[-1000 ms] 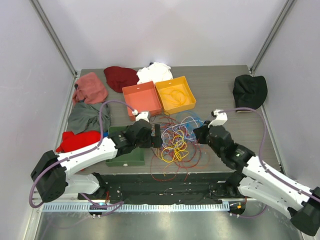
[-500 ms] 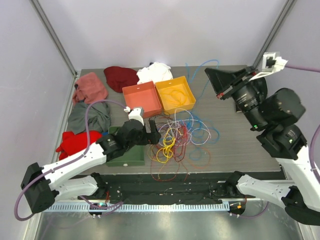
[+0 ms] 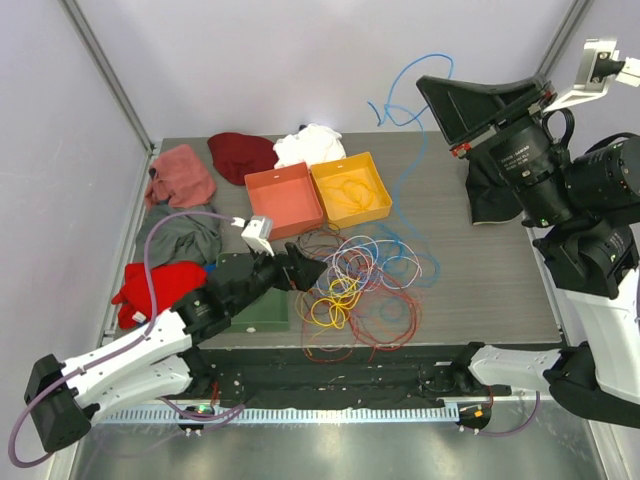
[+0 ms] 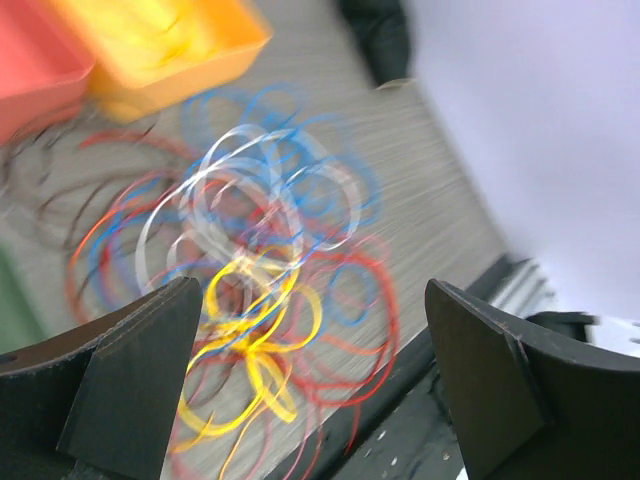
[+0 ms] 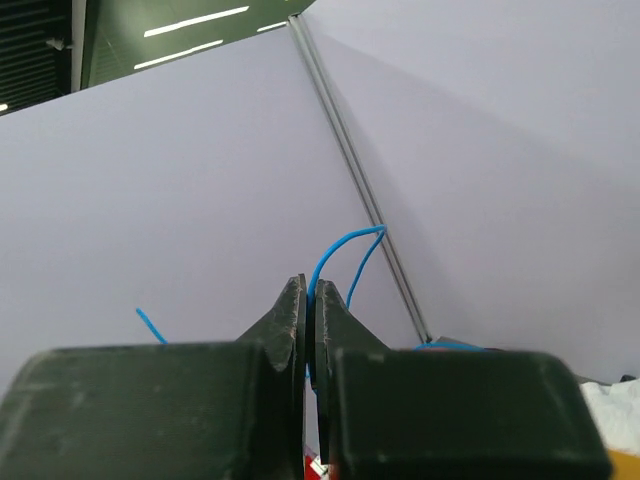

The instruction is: Untangle the cables

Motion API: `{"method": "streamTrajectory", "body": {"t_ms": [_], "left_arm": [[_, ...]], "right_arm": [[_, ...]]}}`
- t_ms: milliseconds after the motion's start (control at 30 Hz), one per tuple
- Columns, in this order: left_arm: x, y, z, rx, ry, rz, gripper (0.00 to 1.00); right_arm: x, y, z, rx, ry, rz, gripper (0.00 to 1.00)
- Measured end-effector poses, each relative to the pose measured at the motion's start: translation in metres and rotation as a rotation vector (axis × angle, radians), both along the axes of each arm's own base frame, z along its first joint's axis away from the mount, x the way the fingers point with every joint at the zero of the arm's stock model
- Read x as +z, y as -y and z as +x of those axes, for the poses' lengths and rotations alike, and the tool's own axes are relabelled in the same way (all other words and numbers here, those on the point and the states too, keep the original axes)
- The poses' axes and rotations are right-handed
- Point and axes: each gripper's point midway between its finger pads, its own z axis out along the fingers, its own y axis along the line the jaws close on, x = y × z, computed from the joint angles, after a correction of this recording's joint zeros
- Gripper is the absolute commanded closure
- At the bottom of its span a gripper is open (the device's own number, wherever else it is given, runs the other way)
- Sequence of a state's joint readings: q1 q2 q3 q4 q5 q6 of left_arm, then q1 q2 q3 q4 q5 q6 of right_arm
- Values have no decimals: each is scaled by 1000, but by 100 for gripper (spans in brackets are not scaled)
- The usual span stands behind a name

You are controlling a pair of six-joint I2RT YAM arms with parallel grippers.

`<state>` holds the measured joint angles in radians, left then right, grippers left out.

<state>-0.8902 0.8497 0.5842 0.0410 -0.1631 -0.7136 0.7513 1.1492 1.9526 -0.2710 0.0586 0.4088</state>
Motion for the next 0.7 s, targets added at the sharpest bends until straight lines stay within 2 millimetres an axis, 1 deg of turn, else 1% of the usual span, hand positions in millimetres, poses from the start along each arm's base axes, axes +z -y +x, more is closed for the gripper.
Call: {"method": "streamTrajectory", "body": {"t_ms": [100, 200, 333, 400, 467, 533, 667, 700], "left_arm": [[20, 6, -4, -46, 94, -92, 0], [48, 10, -5, -72, 190, -157, 0], [69, 10, -5, -77, 250, -175, 0], [73, 8, -4, -69, 250, -163, 0], [74, 5, -2, -52, 229, -136, 0], [67, 0, -1, -31, 194, -98, 0], [39, -19, -3, 36, 96, -20, 0], [31, -26, -4, 60, 71, -7, 0]], "right_arm": [[-8, -4, 2, 12, -18, -4, 99], [-29, -9, 8, 12, -59, -29, 99], [-60, -18, 21, 2, -121, -70, 99], [-76, -23, 30, -12, -150, -89, 99], [-94, -29, 41, -29, -185, -116, 99], [-111, -36, 52, -47, -214, -145, 99], [-136, -54, 80, -82, -257, -193, 99], [-141, -59, 87, -89, -263, -203, 99]]}}
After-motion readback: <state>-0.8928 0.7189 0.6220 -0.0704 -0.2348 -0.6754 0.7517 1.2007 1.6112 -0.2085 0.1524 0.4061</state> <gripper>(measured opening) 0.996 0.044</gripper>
